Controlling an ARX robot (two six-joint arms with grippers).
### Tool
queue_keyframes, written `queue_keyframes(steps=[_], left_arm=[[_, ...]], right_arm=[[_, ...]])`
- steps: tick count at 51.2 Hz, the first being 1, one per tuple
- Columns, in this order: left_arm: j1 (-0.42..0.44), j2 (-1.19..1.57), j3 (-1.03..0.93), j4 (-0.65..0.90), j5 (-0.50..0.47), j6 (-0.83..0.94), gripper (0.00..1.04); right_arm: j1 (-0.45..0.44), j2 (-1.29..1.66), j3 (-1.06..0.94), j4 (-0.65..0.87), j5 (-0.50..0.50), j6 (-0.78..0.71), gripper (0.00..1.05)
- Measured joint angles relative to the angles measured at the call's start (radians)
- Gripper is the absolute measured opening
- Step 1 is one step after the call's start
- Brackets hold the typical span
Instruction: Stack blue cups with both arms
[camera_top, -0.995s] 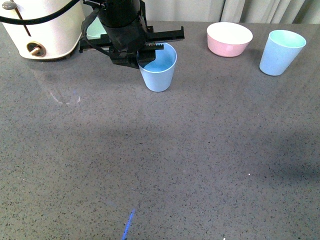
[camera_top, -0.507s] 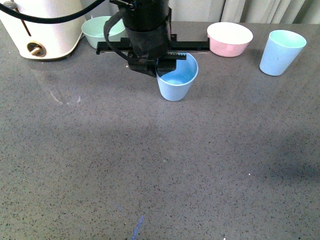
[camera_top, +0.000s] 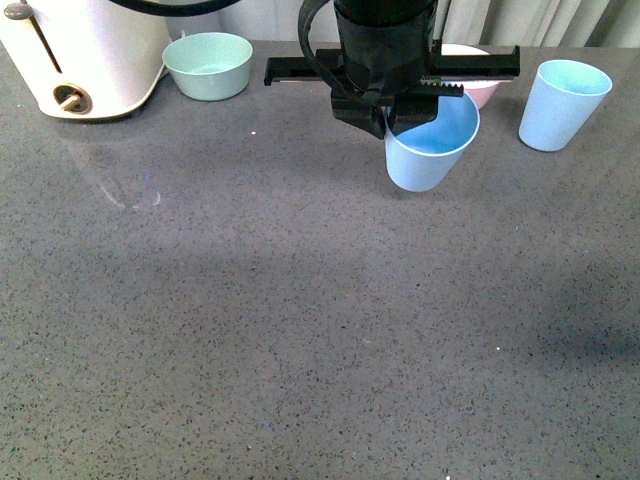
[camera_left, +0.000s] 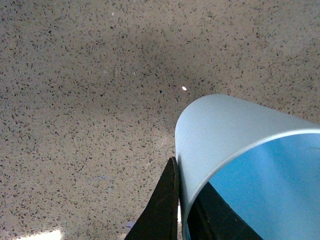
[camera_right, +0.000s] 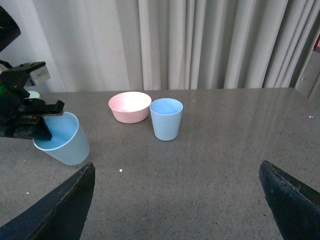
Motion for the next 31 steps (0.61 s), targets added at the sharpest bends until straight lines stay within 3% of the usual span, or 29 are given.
queue_keyframes(steps=[26,31], left_arm=[[0.011,0.151,0.189,-0.096,0.003,0.008,0.03],[0.008,0.151,0.184,-0.088,0.004,0.007,0.16]], right_arm=[[0.0,0.0,0.0,0.0,0.0,0.0,0.96],[0.0,0.0,0.0,0.0,0.0,0.0,0.96]])
